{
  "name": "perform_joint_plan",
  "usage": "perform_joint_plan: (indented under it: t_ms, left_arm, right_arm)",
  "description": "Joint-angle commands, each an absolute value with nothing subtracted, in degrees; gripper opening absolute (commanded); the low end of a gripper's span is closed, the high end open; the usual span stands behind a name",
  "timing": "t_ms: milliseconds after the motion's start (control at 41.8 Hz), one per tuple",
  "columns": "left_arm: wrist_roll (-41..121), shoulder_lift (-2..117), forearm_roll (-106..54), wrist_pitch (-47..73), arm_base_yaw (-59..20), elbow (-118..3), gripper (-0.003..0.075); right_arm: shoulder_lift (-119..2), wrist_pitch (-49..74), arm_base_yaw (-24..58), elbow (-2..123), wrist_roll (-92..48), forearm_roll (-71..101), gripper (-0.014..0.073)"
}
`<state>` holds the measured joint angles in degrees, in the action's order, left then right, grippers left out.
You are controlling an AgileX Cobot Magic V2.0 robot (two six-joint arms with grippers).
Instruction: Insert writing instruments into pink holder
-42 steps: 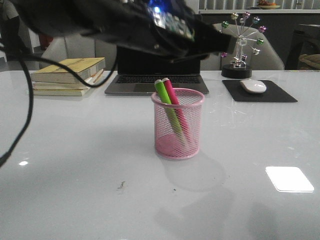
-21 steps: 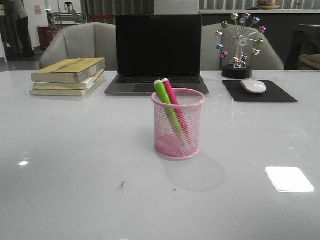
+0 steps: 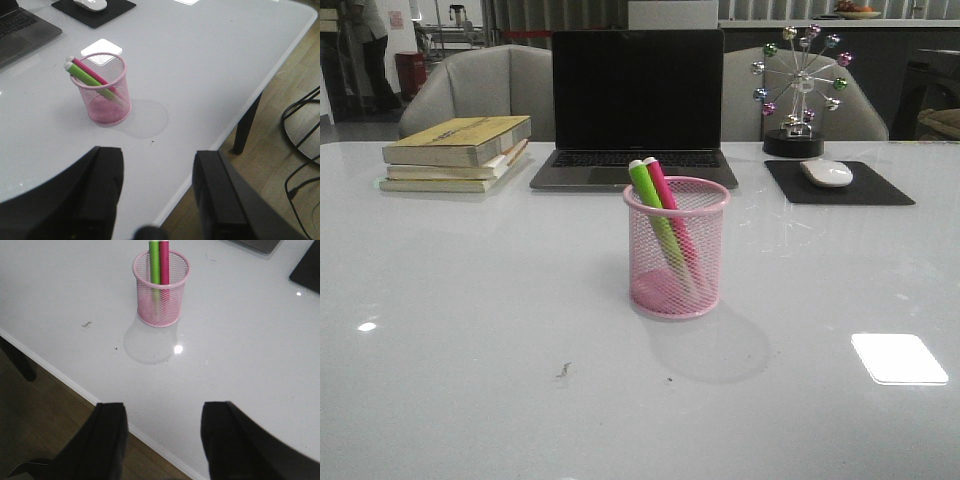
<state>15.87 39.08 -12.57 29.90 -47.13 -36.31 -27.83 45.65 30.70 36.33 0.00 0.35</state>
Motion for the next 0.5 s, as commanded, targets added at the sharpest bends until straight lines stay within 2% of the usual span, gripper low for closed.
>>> perform_joint_plan:
  t_ms: [0,167,478]
  left_arm:
    - [15.88,34.55,-12.05,28.82,-47.04,-35.59,0.0394]
    - [15.72,29.6,-9.76,30.49,-47.04,-32.43,0.0394]
    - [7.42,28.98,-4.22,34.64,-43.72,-32.09,0.0379]
  right_arm:
    - [-28.0,41.97,30.73,37.85,-0.58,-0.33,0.0454]
    - [-28.0,42.01,30.73,37.85,-0.58,-0.33,0.0454]
    - [-28.0,42.38,30.73,37.85,-0.58,-0.37,0.0447]
